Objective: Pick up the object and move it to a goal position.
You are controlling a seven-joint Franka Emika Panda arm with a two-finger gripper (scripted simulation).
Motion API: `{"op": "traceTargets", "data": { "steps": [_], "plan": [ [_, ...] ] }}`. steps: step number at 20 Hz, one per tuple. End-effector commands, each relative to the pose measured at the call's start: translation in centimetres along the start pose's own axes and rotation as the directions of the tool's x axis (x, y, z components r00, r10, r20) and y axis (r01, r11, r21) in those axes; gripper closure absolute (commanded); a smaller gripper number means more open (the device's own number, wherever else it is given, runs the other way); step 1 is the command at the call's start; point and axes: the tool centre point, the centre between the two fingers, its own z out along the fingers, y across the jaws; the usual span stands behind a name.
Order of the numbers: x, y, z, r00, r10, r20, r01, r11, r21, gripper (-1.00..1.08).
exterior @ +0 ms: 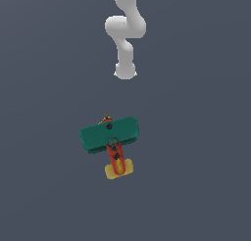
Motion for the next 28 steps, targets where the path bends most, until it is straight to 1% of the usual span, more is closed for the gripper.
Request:
{"op": "traceTargets", "data": {
  "steps": [1,10,15,21,28],
  "plan": [
    [0.2,0.9,-0.1,1.0,0.009,0.001,-0.009,1.0,0.028,-0.2],
    [0.7,4.7,0.2,0.999,0.046,0.012,-0.047,0.991,0.122,-0.2],
    [0.9,6.7,0.7,0.998,0.066,0.023,-0.069,0.984,0.166,-0.2],
    [1.1,8.5,1.4,0.996,0.084,0.034,-0.089,0.976,0.201,-0.2],
    [1.1,9.8,1.9,0.994,0.096,0.043,-0.103,0.969,0.223,-0.2]
  ]
}}
